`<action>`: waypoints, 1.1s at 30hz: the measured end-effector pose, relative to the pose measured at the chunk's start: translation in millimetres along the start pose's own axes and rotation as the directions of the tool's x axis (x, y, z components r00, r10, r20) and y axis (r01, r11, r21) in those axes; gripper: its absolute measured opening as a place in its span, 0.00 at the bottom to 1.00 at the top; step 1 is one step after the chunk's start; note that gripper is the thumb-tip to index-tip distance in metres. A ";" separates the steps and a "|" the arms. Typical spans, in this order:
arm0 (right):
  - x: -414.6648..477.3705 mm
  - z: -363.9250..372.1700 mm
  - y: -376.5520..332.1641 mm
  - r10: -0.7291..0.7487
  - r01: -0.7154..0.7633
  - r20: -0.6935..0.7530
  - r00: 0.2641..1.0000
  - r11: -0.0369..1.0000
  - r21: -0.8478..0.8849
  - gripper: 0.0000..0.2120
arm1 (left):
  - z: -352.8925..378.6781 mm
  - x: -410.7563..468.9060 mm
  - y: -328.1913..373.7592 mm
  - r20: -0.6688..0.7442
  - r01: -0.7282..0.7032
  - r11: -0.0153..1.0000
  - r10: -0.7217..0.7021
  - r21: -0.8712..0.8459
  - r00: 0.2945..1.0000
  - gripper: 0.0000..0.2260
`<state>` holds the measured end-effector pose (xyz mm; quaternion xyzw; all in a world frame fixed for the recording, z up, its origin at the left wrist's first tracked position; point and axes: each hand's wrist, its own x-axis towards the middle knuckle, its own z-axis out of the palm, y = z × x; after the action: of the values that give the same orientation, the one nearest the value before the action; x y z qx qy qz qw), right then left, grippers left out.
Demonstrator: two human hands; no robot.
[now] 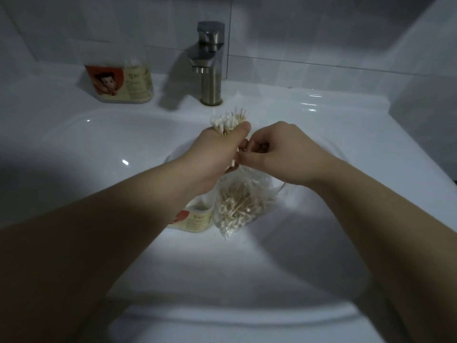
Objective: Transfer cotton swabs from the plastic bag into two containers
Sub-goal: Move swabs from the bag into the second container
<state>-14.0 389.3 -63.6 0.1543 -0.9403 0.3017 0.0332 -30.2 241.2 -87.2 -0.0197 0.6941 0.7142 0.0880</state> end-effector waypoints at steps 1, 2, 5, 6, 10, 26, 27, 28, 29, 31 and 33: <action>0.1 -0.8 0.2 0.009 -0.009 -0.061 0.998 1.000 -0.006 0.13 | -0.3 -0.1 0.5 0.005 0.000 1.000 0.000 0.002 1.000 0.10; 0.5 -2.0 1.2 0.008 -0.008 -0.128 0.992 1.000 -0.001 0.16 | -0.8 -0.4 1.2 0.013 0.002 1.000 -0.002 0.002 1.000 0.10; -0.1 -8.2 4.3 -0.067 0.074 -0.123 0.990 0.996 0.056 0.42 | -1.5 -3.5 3.1 0.084 0.038 0.996 -0.031 -0.082 0.996 0.08; -0.5 -8.7 4.5 -0.104 0.107 -0.059 0.993 0.993 0.054 0.53 | -0.9 -4.5 3.1 0.114 0.049 0.992 -0.035 -0.115 0.993 0.07; 1.3 -3.7 -1.7 -0.197 0.202 0.048 0.979 0.972 -0.122 0.54 | 1.9 -5.9 0.8 0.178 0.080 0.987 -0.055 -0.139 0.982 0.05; 1.2 -0.3 -8.0 -0.217 0.217 -0.002 0.976 0.976 -0.028 0.47 | -1.3 -4.3 2.9 0.186 0.109 0.978 -0.075 -0.178 0.980 0.09; 1.4 0.4 -8.1 -0.220 0.219 -0.006 0.976 0.975 -0.041 0.44 | -1.5 -4.3 3.2 0.184 0.119 0.978 -0.087 -0.173 0.979 0.09; 1.8 1.0 -8.2 -0.233 0.232 -0.016 0.972 0.971 -0.055 0.37 | -1.2 -4.0 3.5 0.185 0.131 0.977 -0.099 -0.169 0.978 0.10; 2.4 1.3 -8.0 -0.242 0.240 -0.030 0.970 0.969 -0.066 0.31 | -0.8 -4.0 3.7 0.188 0.141 0.977 -0.110 -0.161 0.976 0.10; 2.4 0.3 -7.5 -0.236 0.233 -0.044 0.971 0.971 -0.055 0.27 | 0.4 -4.0 3.6 0.187 0.151 0.978 -0.123 -0.146 0.975 0.10; 0.9 -1.2 -7.3 -0.219 0.217 -0.035 0.975 0.975 -0.055 0.36 | 0.3 -4.0 3.2 0.169 0.149 0.979 -0.125 -0.140 0.978 0.09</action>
<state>-12.7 384.1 -58.4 0.2493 -0.9242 0.2751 0.0892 -26.7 241.1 -83.4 -0.0172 0.6253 0.7565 0.1907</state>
